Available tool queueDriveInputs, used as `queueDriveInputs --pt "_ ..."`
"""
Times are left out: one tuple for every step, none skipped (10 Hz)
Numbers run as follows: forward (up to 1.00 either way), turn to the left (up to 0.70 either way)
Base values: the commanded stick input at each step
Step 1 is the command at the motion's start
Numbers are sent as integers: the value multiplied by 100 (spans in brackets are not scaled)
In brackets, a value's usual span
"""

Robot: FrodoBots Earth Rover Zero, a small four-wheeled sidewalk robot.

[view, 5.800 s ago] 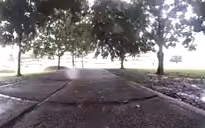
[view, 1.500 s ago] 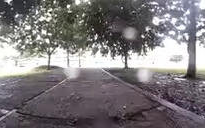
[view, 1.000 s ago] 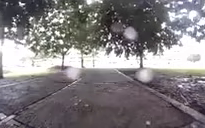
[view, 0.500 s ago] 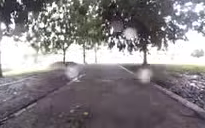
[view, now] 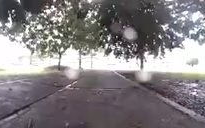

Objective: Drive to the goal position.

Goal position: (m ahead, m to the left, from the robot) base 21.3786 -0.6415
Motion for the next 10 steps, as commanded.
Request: queueDriveInputs --pt "70 0" --pt "70 0" --pt "70 0" --pt "70 0" --pt "70 0" --pt "70 0" --pt "70 0" --pt "70 0" --pt "70 0" --pt "70 0"
